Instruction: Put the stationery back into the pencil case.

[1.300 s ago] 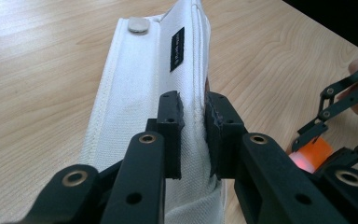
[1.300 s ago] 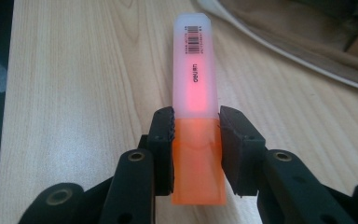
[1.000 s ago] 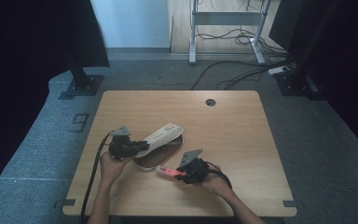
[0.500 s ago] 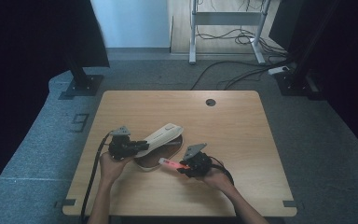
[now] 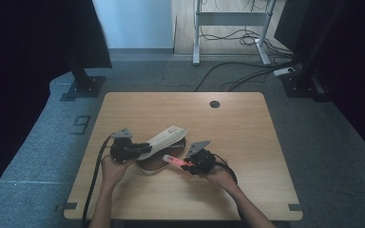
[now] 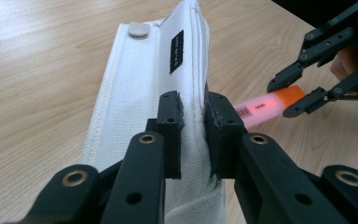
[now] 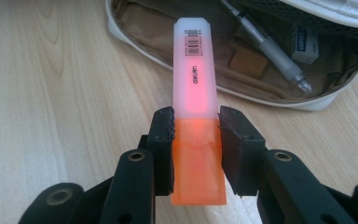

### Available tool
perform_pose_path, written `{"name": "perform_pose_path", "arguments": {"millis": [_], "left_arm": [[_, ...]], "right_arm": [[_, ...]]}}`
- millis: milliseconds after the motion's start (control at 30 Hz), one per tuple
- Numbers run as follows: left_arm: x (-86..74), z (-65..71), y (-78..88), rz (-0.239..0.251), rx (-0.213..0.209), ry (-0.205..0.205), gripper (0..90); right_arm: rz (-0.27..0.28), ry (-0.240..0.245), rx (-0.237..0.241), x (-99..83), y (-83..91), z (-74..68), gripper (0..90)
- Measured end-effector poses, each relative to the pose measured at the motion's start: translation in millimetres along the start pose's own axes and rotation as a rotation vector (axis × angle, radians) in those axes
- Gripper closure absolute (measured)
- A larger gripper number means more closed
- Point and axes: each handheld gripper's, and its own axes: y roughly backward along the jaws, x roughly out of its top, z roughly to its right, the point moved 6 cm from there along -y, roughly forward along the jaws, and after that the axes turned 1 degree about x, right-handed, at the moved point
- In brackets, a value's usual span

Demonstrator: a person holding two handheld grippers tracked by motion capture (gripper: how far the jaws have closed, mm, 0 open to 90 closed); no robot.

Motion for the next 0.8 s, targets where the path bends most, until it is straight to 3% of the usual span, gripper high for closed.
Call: {"name": "perform_pose_path", "arguments": {"millis": [467,800], "left_arm": [[0.1,0.3,0.0,0.0,-0.001,-0.001,76.9],[0.2,0.7,0.2,0.001,-0.002,-0.002,76.9]], "right_arm": [[0.0,0.004,-0.016,14.6,-11.5,8.5,65.8],[-0.015,0.016,-0.005,24.9,-29.7,9.2,65.8]]}}
